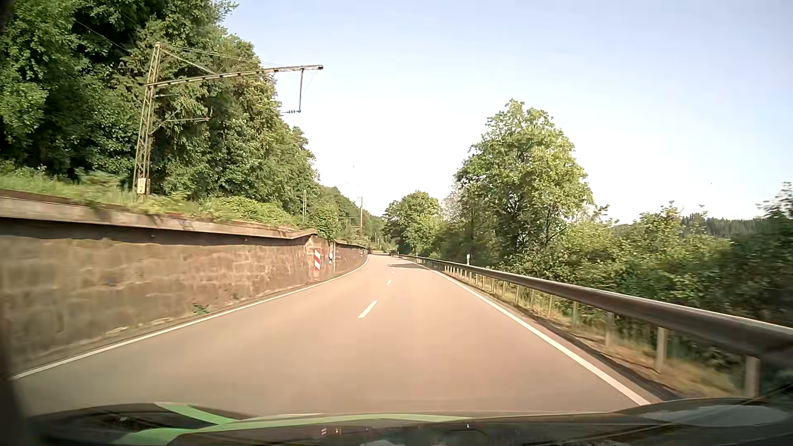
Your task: Follow the waypoints while adhering to traffic rules and regulations
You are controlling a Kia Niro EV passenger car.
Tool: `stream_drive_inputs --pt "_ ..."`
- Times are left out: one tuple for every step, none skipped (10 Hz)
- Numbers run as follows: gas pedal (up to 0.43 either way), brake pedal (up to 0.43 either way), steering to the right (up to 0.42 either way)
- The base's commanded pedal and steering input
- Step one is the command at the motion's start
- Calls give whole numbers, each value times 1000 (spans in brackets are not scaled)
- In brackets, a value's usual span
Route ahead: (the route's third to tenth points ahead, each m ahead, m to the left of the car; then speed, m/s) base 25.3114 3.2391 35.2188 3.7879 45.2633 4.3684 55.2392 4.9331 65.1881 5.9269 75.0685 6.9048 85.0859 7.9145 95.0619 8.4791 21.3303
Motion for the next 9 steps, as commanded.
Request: stream_drive_inputs --pt "177 0 -10" --pt "177 0 -10" --pt "177 0 -10" --pt "177 0 -10" --pt "189 0 -10" --pt "189 0 -10" --pt "189 0 -10" --pt "189 0 -10" --pt "189 0 -10"
